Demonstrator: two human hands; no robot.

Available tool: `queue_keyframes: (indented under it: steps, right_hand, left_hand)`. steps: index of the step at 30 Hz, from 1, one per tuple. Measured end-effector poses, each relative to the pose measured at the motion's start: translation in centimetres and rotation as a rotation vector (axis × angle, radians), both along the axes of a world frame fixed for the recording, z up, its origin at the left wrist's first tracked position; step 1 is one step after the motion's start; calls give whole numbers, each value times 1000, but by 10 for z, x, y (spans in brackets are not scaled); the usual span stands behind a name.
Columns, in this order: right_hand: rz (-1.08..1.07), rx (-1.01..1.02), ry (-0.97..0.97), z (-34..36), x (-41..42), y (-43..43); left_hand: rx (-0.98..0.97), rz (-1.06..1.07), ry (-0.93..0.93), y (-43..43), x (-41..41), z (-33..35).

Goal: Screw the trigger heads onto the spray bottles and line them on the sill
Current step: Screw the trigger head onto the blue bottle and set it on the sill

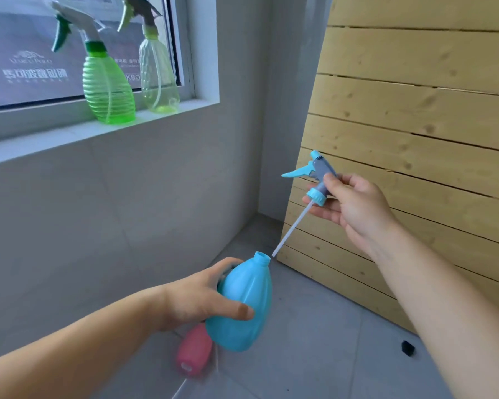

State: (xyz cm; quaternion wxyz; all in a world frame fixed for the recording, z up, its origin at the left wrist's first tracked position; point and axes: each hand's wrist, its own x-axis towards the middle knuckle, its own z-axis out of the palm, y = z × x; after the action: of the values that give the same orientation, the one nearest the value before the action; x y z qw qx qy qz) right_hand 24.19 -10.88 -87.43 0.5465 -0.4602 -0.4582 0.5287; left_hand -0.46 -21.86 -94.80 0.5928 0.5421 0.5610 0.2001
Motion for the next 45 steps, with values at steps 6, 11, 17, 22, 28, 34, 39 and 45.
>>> queue_keyframes:
  steps: [6,11,17,22,28,34,39,45]
  right_hand:
    - [-57,61,106,12,3,-14]
    - [-4,54,80,6,-2,-17]
    - [141,-19,-1,-11,-17,-23]
    - [282,-52,-90,-34,-33,-33]
    - [366,-50,-138,-41,-37,-34]
    - [513,5,-264,-47,-35,-33]
    - [614,14,-253,-44,-25,-27]
    - [637,37,-335,-47,-21,-26]
  left_hand:
    - [10,14,3,0,-1,-1]
    - [36,13,6,7,3,-4]
    - [65,14,-53,11,12,-6]
    - [72,21,-143,13,13,-4]
    - [85,24,-162,12,6,-3]
    - [86,4,-158,10,4,0]
    - [83,-34,-156,9,3,6]
    - [55,-35,-186,11,6,4]
